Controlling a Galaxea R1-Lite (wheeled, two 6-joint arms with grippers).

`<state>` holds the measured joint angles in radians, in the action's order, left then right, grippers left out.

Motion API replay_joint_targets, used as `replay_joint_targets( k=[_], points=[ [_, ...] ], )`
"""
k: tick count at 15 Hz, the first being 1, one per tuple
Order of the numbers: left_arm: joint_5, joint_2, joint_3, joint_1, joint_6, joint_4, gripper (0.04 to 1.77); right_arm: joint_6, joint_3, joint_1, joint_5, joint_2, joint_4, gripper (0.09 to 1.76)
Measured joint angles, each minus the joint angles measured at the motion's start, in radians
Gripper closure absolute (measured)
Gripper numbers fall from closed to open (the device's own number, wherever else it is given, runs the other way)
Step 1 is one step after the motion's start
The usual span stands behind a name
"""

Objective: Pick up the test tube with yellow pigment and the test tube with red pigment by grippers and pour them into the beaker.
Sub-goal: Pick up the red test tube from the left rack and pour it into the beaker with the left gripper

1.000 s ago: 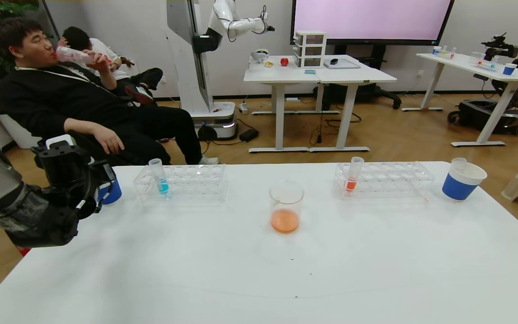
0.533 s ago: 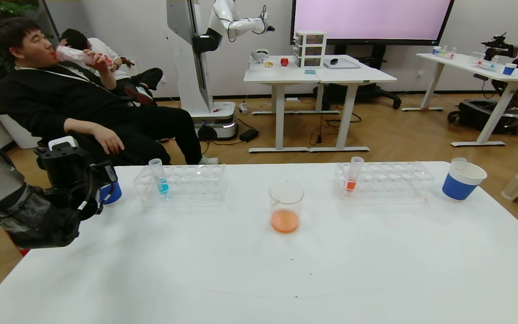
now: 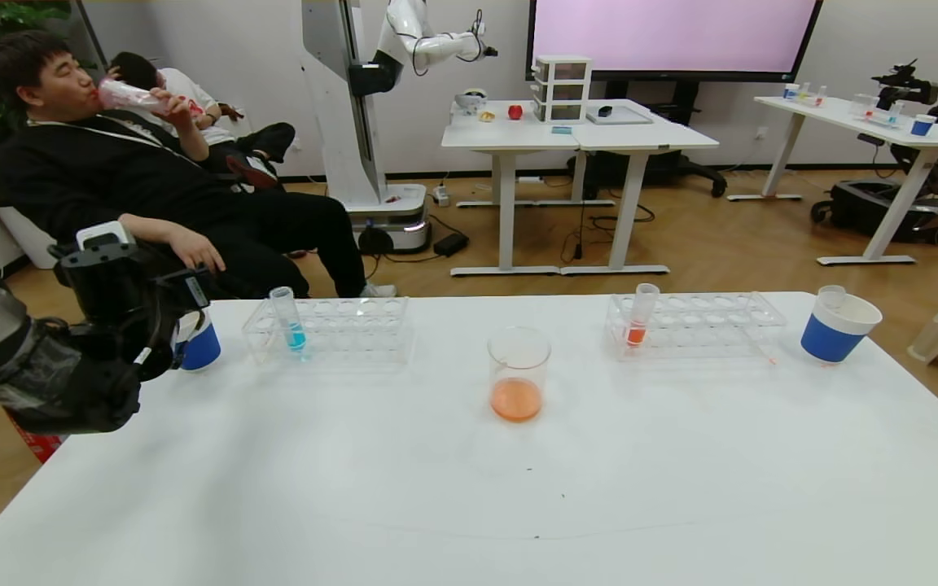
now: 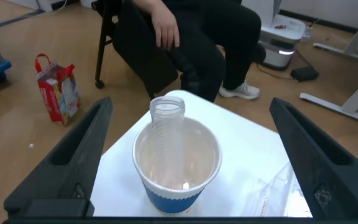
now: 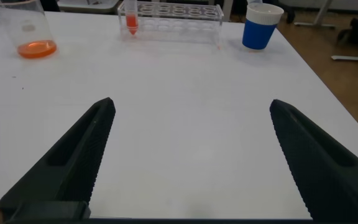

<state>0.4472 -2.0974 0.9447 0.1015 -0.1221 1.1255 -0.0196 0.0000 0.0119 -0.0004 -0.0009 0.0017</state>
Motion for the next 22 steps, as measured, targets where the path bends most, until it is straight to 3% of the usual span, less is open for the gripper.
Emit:
replay_joint_targets(
  k=[7, 11, 17, 22],
  points=[
    [-0.001, 0.171, 0.039, -0.224, 0.017, -0.139, 0.06, 0.0, 0.0, 0.0, 0.0, 0.0, 0.0, 0.11],
    [-0.012, 0.352, 0.038, -0.313, 0.03, -0.28, 0.06, 0.0, 0.0, 0.0, 0.0, 0.0, 0.0, 0.11],
    [-0.178, 0.741, -0.005, -0.35, 0.073, -0.581, 0.06, 0.0, 0.0, 0.0, 0.0, 0.0, 0.0, 0.11],
    [-0.201, 1.08, -0.16, -0.287, 0.22, -0.689, 0.06, 0.0, 0.0, 0.0, 0.0, 0.0, 0.0, 0.11]
  ],
)
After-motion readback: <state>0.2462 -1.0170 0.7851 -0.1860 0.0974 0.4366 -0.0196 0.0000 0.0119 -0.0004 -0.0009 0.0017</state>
